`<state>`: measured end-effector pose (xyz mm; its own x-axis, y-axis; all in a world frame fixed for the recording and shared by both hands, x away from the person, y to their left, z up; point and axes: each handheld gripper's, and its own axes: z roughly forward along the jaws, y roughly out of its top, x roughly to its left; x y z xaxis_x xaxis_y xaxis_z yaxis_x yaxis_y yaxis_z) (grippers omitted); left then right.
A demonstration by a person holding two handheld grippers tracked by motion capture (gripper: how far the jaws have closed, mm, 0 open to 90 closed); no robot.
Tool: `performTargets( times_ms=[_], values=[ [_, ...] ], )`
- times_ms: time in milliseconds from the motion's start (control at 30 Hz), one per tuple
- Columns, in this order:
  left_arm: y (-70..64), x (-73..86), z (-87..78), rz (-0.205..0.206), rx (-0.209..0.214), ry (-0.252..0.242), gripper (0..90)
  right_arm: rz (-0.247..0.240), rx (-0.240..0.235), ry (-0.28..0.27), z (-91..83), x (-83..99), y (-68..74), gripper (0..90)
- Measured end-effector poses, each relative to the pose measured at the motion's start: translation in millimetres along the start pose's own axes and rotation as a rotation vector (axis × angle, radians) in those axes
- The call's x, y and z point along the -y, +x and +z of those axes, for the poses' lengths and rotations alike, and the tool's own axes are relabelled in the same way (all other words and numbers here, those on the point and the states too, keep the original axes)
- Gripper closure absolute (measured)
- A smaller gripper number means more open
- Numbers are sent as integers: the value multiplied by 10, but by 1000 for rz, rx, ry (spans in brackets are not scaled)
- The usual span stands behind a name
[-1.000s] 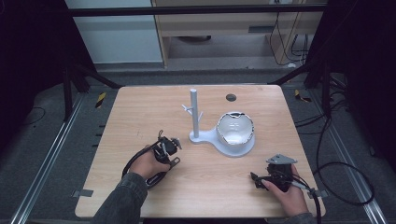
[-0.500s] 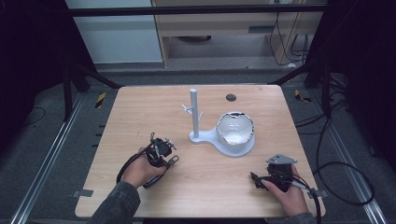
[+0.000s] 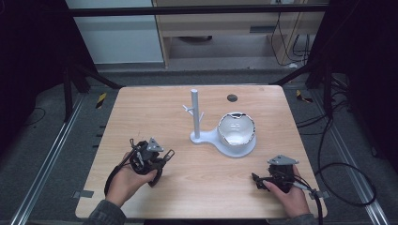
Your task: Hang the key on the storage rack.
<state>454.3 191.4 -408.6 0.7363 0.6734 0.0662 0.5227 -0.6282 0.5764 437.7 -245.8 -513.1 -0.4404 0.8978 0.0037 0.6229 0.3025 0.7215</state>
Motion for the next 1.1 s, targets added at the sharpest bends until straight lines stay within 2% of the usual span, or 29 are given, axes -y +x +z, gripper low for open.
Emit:
performTargets(
  times_ms=[33, 100, 267, 500, 900, 1100],
  values=[
    [0, 0, 0, 0, 0, 0, 804, 0, 0, 0, 0, 0, 0, 5],
    [-31, 7, -69, 5, -13, -38, 804, 0, 0, 0, 0, 0, 0, 5],
    [-39, -24, -160, -16, -30, -105, 805, 0, 1, 0, 1, 0, 1, 5],
    [-7, -190, -226, -42, -55, -178, 805, 1, 1, 0, 1, -1, 1, 4],
    [-69, -493, -258, -42, -87, -250, 805, 1, 1, 0, 1, -1, 1, 4],
    [-107, -593, -314, -22, -110, -288, 805, 1, 1, 1, 0, -1, 1, 4]
  ],
)
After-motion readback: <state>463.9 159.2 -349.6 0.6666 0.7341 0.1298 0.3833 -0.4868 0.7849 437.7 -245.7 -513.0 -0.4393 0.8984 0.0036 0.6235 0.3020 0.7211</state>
